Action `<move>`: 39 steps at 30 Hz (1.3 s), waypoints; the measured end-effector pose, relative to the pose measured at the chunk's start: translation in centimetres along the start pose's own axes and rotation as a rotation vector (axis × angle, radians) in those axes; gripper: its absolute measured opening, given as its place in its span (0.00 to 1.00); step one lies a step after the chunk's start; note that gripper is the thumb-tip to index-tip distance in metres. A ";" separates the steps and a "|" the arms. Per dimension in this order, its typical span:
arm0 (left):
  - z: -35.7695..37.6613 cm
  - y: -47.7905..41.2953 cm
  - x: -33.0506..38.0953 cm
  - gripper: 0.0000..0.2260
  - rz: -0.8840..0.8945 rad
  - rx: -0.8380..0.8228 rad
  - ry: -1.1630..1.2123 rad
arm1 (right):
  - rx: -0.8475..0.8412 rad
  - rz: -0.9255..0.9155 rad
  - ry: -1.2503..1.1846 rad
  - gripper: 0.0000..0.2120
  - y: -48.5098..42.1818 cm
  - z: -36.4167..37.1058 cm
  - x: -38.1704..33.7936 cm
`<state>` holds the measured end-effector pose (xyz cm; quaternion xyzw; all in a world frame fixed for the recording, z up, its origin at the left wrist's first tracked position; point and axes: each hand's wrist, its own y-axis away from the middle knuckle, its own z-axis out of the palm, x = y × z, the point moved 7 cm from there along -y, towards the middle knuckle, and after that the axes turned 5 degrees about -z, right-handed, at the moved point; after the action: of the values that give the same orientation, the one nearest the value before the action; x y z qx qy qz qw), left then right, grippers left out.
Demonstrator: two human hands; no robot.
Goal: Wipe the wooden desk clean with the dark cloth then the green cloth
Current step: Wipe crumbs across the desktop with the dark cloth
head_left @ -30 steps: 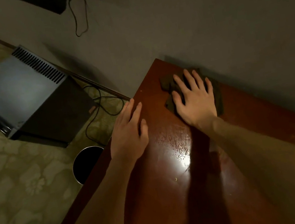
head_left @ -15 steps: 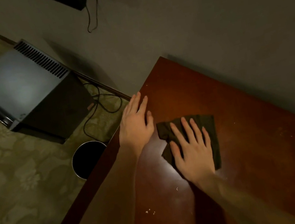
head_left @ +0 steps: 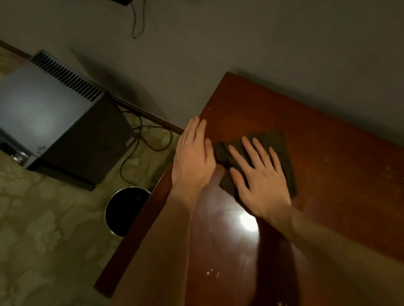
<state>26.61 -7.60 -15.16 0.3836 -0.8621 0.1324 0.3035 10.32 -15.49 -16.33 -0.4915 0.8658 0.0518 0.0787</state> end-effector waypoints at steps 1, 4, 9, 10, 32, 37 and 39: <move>-0.7 0.4 -0.1 0.23 -0.031 0.004 0.058 | -0.013 0.012 -0.015 0.26 2.0 0.1 -0.6; -3.2 2.6 -1.5 0.23 -0.153 0.071 0.168 | -0.033 0.079 -0.060 0.26 5.8 0.5 -1.2; -8.8 11.3 -8.5 0.21 -0.283 0.154 0.031 | -0.029 0.115 -0.052 0.27 3.8 -0.2 -0.8; -9.7 13.5 -9.8 0.20 -0.296 0.145 -0.007 | -0.026 0.115 -0.057 0.27 2.9 -0.4 -0.7; -9.2 20.0 -13.2 0.19 -0.399 0.128 -0.230 | -0.090 -0.174 -0.075 0.24 1.8 0.5 -3.8; -9.2 20.0 -13.9 0.16 -0.420 0.182 -0.230 | -0.155 -0.114 -0.076 0.26 -4.0 1.4 -6.6; -9.3 20.0 -13.9 0.14 -0.420 0.205 -0.237 | -0.210 -0.228 -0.059 0.27 -5.3 2.0 -9.5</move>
<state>22.92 18.16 -16.46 0.5959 -0.7750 0.1072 0.1809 19.85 -9.86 -16.59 -0.5904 0.7915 0.1473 0.0578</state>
